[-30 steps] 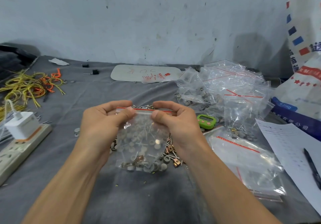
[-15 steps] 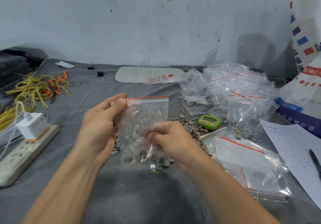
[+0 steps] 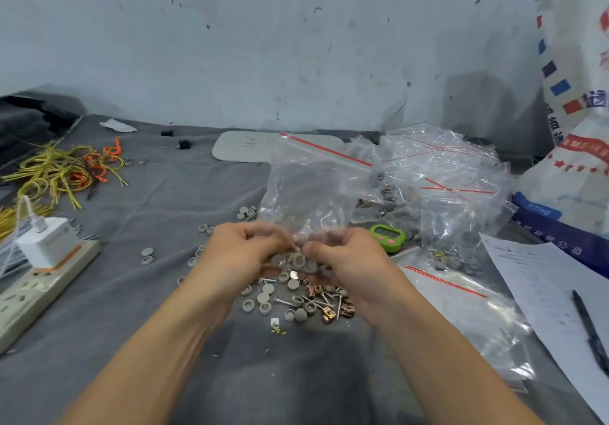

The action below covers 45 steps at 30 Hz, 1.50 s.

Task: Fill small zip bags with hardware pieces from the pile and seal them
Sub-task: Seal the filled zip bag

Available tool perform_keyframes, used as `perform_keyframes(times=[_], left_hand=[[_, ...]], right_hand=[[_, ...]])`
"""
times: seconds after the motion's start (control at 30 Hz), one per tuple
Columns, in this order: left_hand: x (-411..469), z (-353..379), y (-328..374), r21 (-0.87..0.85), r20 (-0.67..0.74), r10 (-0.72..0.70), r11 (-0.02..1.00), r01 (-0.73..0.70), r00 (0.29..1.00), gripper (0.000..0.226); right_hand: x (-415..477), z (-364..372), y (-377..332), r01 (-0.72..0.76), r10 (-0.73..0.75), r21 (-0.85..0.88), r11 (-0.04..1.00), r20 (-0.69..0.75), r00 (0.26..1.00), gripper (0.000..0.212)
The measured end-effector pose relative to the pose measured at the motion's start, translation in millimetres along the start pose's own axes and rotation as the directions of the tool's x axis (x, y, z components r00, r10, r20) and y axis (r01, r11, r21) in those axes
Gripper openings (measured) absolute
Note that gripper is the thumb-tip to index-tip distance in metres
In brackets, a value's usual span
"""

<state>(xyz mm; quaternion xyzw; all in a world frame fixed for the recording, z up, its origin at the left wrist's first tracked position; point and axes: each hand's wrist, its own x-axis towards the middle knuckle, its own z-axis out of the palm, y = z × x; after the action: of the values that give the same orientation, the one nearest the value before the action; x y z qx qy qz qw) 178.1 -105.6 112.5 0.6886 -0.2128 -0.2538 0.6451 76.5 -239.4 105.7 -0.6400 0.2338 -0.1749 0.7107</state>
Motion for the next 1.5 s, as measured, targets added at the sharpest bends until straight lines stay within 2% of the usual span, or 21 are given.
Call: perform_keyframes(times=[0.1, 0.23, 0.43, 0.5, 0.53, 0.57, 0.6, 0.63, 0.7, 0.73, 0.77, 0.83, 0.9, 0.97, 1.03, 1.07, 1.2, 1.27, 1.37, 1.43, 1.5], left_hand=[[2.6, 12.8, -4.3, 0.066, 0.138, -0.064, 0.996, 0.055, 0.988, 0.013], [7.3, 40.1, -2.4, 0.041, 0.086, -0.065, 0.997, 0.062, 0.994, 0.002], [17.3, 123.4, 13.9, -0.040, 0.204, -0.069, 0.996, 0.079, 0.977, 0.021], [21.6, 147.6, 12.5, 0.016, 0.194, -0.025, 1.000, 0.022, 0.981, 0.014], [24.3, 155.2, 8.1, 0.114, 0.171, 0.028, 0.992, -0.048, 0.985, 0.022], [26.3, 159.5, 2.0, 0.213, 0.146, 0.079, 0.971, -0.110, 0.986, 0.030], [26.0, 161.6, -2.9, 0.302, 0.127, 0.125, 0.940, -0.158, 0.984, 0.034], [24.6, 162.0, -8.2, 0.374, 0.127, 0.163, 0.906, -0.199, 0.979, 0.035], [18.8, 161.2, -19.7, 0.524, 0.182, 0.219, 0.803, -0.283, 0.959, 0.034], [15.2, 161.1, -25.1, 0.597, 0.227, 0.240, 0.732, -0.329, 0.944, 0.034], [11.4, 161.6, -29.6, 0.650, 0.273, 0.273, 0.654, -0.386, 0.923, 0.034], [4.1, 166.0, -35.7, 0.674, 0.395, 0.338, 0.526, -0.519, 0.854, 0.038], [-3.9, 173.9, -40.6, 0.642, 0.514, 0.325, 0.467, -0.608, 0.794, 0.048], [-8.9, 179.4, -46.5, 0.673, 0.576, 0.259, 0.389, -0.629, 0.775, 0.051], [-10.1, 181.3, -50.5, 0.728, 0.597, 0.217, 0.258, -0.635, 0.773, 0.037], [-9.8, 181.5, -51.2, 0.744, 0.585, 0.221, 0.237, -0.625, 0.781, 0.031], [-7.0, 178.1, -49.9, 0.776, 0.482, 0.323, 0.275, -0.568, 0.815, 0.032], [-3.6, 171.9, -47.1, 0.738, 0.367, 0.374, 0.441, -0.511, 0.852, 0.028], [5.0, 157.4, -39.2, 0.549, 0.249, 0.292, 0.742, -0.383, 0.923, 0.021], [6.9, 144.9, -30.7, 0.415, 0.219, 0.267, 0.845, -0.337, 0.939, 0.022], [5.3, 132.4, -24.9, 0.382, 0.170, 0.276, 0.866, -0.321, 0.946, 0.031]], right_hand=[[1.8, -17.7, -2.1, 0.061, -0.063, -0.026, 0.998, -0.091, 0.994, 0.021], [-2.1, -45.3, -10.5, 0.022, -0.037, -0.147, 0.989, -0.100, 0.994, 0.010], [-0.6, -127.4, -31.5, 0.006, -0.093, -0.212, 0.977, -0.401, 0.912, 0.017], [-1.8, -156.7, -36.5, -0.025, -0.106, -0.226, 0.974, -0.551, 0.828, 0.019], [-1.5, -169.4, -37.2, -0.077, -0.131, -0.292, 0.953, -0.631, 0.764, 0.014], [-0.9, -178.2, -37.2, -0.171, -0.183, -0.400, 0.901, -0.705, 0.685, 0.014], [-0.3, -184.3, -36.2, -0.278, -0.260, -0.504, 0.818, -0.754, 0.603, 0.027], [0.3, -187.2, -35.5, -0.303, -0.366, -0.576, 0.759, -0.763, 0.533, 0.035], [0.2, -187.0, -37.7, -0.208, -0.520, -0.660, 0.721, -0.715, 0.467, 0.024], [1.8, -186.6, -36.2, -0.210, -0.537, -0.695, 0.688, -0.682, 0.496, 0.019], [3.2, -186.4, -32.8, -0.253, -0.508, -0.728, 0.638, -0.644, 0.572, 0.020], [4.0, -185.9, -20.2, -0.352, -0.322, -0.776, 0.523, -0.562, 0.762, 0.023], [5.2, -187.3, -4.6, -0.360, -0.108, -0.827, 0.433, -0.444, 0.890, 0.023], [8.9, -189.4, 9.2, -0.311, 0.005, -0.886, 0.345, -0.330, 0.944, 0.024], [12.8, -191.6, 15.3, -0.262, -0.006, -0.907, 0.331, -0.279, 0.960, 0.024], [13.6, -192.8, 16.2, -0.245, -0.025, -0.907, 0.342, -0.269, 0.963, 0.026], [4.1, -192.4, 9.7, -0.208, -0.141, -0.840, 0.501, -0.317, 0.938, 0.040], [-6.4, -187.3, 2.9, -0.166, -0.234, -0.799, 0.578, -0.358, 0.904, 0.034], [-26.8, -171.7, -4.9, -0.067, -0.322, -0.691, 0.720, -0.418, 0.849, 0.019], [-38.1, -157.9, -4.3, 0.011, -0.289, -0.514, 0.858, -0.465, 0.836, 0.018], [-44.4, -144.0, -2.5, 0.072, -0.156, -0.188, 0.980, -0.488, 0.859, 0.015]])
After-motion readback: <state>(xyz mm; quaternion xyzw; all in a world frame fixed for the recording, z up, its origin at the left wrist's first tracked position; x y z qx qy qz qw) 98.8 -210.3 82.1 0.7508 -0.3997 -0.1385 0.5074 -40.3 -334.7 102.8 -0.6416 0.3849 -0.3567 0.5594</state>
